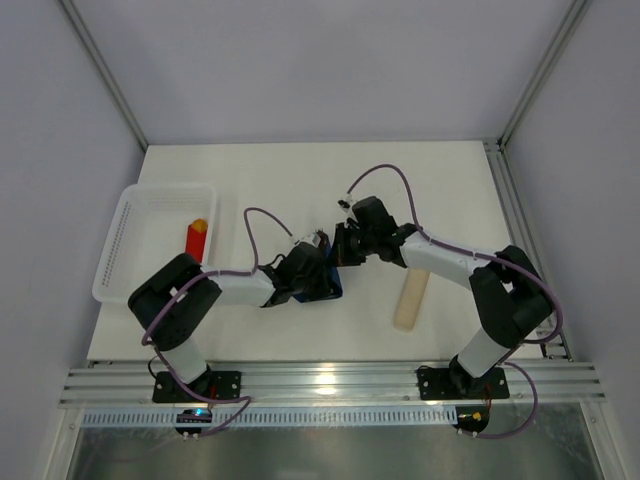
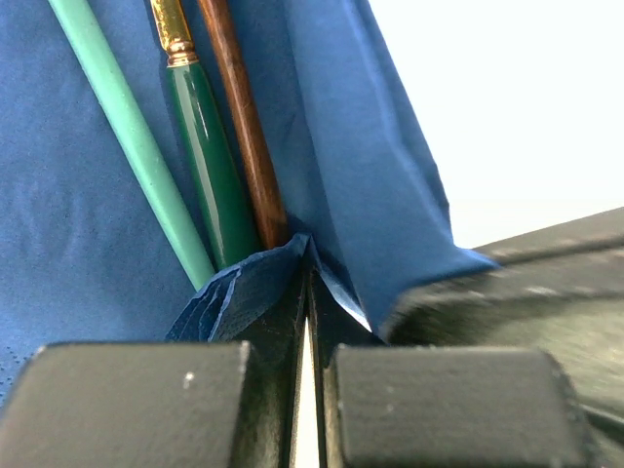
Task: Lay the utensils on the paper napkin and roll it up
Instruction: Roll the napkin at the center of the board.
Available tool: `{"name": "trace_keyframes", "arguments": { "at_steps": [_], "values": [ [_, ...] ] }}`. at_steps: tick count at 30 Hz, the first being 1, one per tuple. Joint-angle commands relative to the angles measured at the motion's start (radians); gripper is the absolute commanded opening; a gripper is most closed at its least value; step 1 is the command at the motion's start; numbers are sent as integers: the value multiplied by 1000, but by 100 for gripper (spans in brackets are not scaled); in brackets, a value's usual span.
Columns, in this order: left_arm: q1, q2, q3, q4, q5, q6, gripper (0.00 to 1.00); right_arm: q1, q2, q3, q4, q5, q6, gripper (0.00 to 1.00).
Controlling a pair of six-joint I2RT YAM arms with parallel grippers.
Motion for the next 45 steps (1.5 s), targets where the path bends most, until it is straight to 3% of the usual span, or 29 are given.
{"name": "trace_keyframes", "arguments": {
  "at_steps": [1,45],
  "values": [
    [-8,-10,-17,-7,-33,11,0,22,12,38,42,-16,24,4],
    [-49,-24,-14,-34,-100,17,0,38,54,103,24,8,68,4]
  ]
}}
